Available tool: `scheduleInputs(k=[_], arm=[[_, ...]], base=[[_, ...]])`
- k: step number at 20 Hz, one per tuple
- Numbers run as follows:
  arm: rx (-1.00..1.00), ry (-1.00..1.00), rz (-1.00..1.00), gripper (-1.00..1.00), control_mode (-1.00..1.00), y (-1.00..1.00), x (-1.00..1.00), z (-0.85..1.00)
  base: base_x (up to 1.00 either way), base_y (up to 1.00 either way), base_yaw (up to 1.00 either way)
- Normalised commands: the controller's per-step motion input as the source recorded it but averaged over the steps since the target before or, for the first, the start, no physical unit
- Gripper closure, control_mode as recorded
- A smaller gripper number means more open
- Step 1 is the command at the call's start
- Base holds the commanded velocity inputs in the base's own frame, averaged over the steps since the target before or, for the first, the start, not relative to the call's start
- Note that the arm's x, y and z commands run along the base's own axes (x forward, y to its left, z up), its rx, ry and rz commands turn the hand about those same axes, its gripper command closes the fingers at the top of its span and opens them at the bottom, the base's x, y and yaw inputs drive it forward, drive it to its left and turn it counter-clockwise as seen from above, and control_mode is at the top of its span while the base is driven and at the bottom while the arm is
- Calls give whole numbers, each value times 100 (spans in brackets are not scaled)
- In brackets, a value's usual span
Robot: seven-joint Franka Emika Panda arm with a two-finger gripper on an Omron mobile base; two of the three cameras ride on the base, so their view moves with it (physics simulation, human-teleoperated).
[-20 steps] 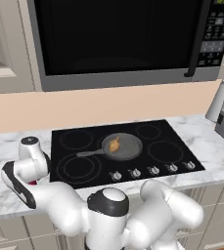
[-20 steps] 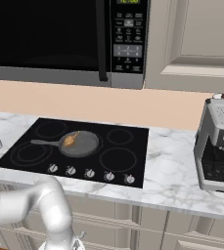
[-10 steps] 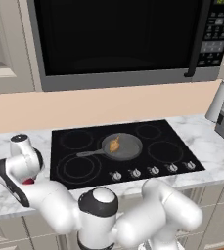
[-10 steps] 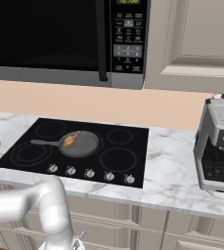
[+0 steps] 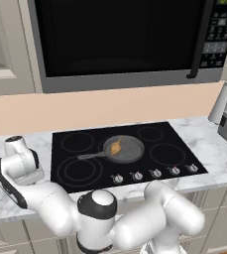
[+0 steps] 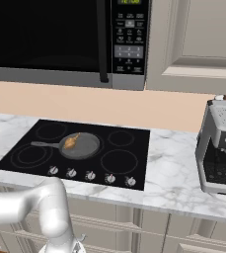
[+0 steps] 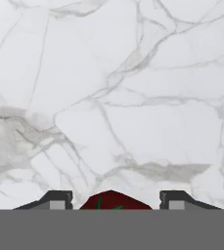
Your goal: Place the pan on the center burner on the stove. Then place the tomato and the onion in the pan and turn on the center burner.
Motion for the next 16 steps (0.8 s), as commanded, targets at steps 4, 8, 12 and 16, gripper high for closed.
scheduleInputs(k=[4, 8, 12, 16], arm=[[-2, -12, -15, 100, -100, -18, -100, -32], [-18, -57, -9, 100, -100, -21, -84, -2], [-18, -71, -4, 100, -100, -47, -42, 0], [-6, -62, -4, 100, -100, -80, -2, 0]], base=[[0, 0, 0], [0, 0, 0], [0, 0, 0], [0, 0, 0]])
